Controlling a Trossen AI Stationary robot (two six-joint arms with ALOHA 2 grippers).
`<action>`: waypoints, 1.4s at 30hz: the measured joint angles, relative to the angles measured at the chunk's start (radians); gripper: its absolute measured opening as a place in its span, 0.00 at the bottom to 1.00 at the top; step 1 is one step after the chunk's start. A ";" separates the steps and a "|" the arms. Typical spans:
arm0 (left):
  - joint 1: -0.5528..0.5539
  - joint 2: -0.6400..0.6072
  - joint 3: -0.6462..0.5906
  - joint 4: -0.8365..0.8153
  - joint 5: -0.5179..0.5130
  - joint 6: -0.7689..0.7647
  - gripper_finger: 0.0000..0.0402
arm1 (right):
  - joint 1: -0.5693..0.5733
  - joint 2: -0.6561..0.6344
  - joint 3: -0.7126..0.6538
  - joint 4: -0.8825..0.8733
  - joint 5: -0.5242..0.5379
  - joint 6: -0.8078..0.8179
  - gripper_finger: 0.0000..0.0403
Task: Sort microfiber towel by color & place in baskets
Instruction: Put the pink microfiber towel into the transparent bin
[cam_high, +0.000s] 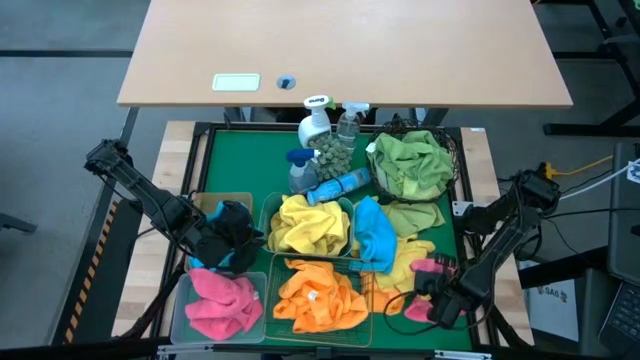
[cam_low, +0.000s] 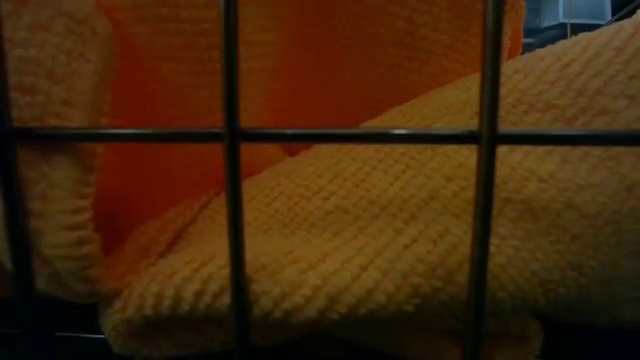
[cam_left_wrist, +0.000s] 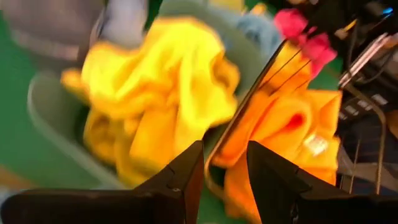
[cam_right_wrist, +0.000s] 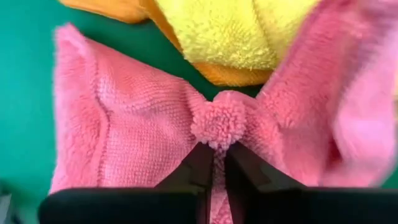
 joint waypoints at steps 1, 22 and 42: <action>0.000 0.000 0.000 0.027 -0.019 0.040 0.29 | 0.000 0.000 0.024 -0.033 0.003 -0.008 0.08; 0.050 0.039 0.000 0.578 -0.188 0.757 0.29 | 0.000 -0.002 0.658 -0.585 0.715 -0.264 0.02; 0.196 0.370 0.000 1.321 0.025 1.305 0.29 | -0.246 -0.003 0.738 -0.234 0.869 -0.897 0.04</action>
